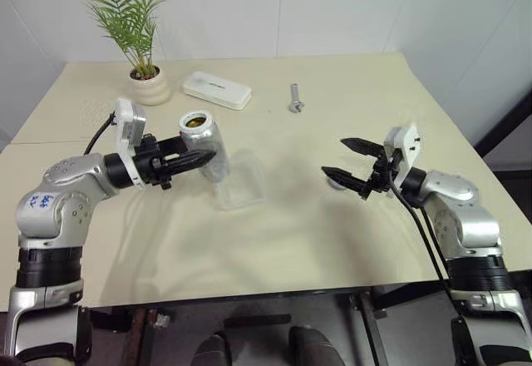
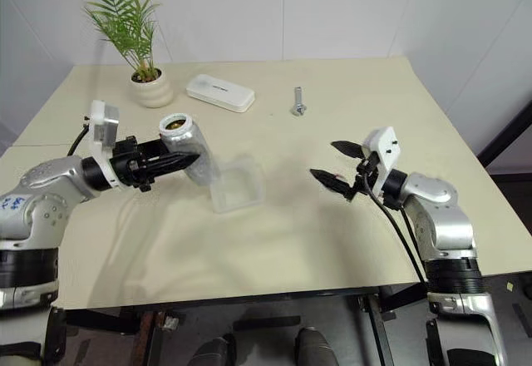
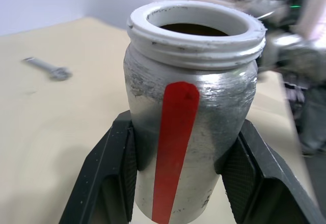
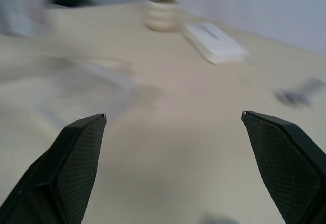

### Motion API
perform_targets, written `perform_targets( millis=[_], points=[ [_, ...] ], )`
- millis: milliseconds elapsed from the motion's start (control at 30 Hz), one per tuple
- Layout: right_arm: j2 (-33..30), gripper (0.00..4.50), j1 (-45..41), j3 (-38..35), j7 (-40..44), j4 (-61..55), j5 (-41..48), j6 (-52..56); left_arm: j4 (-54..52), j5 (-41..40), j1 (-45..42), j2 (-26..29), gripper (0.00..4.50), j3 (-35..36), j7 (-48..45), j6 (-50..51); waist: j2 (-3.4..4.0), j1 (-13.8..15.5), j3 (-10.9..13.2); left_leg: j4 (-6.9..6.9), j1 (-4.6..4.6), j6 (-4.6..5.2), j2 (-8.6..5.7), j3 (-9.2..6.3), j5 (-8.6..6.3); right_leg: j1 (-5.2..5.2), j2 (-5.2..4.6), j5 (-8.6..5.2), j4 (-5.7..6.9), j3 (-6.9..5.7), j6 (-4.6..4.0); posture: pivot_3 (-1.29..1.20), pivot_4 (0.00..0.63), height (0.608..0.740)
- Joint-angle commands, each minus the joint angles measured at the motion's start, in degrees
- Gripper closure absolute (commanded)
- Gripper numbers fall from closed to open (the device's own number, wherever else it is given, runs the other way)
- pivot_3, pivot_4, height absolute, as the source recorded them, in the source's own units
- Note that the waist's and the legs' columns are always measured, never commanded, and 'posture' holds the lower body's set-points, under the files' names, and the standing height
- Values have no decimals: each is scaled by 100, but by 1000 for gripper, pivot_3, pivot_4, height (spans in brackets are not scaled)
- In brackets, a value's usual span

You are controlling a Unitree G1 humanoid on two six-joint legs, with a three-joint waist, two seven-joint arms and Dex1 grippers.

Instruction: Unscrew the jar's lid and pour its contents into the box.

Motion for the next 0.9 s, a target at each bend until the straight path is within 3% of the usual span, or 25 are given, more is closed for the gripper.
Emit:
perform_targets(
  millis=[33,200,333,600,767,867,900],
  points=[
    [-158,18,81,136,-9,-908,277,596,655,407,-298,190,2641,-44,-196,-468,0,6,0,4,0,0,0,0,0,0,0,0,0,0,-1,0,150,740],
    [-257,18,170,302,94,-1503,497,1078,1559,1247,-720,184,2641,-413,-195,-1307,-2,58,1,17,-8,0,-2,2,-2,0,-3,-1,-4,0,-3,0,150,740],
    [-176,18,231,300,10,-1475,457,1055,1363,2099,-701,111,2641,-903,53,-2203,-2,114,0,16,-9,2,-1,4,-6,0,-3,-1,-8,0,-3,0,150,740],
    [-88,18,371,223,-169,-1323,379,926,1346,4160,-946,-123,2641,-1460,2149,-3757,-3,157,1,21,-13,5,-1,4,-10,0,-3,1,-10,1,0,0,150,740],
    [-4,18,387,218,-279,-1192,353,869,1346,6213,-1040,-23,2641,-1975,4177,-5033,-3,153,1,25,-14,5,-1,8,-10,0,-3,4,-10,4,5,0,150,740],
    [91,18,382,261,-340,-1111,318,831,1202,8897,-1093,600,2641,-3016,6260,-5666,-3,134,1,26,-13,5,-1,10,-11,0,-2,5,-8,7,8,0,150,740],
    [118,18,379,270,-357,-1100,310,827,1177,9455,-1131,695,2641,-3225,6764,-5668,-4,138,1,25,-10,5,-1,14,-12,-1,-3,5,-8,11,8,0,150,740]
  ],
)
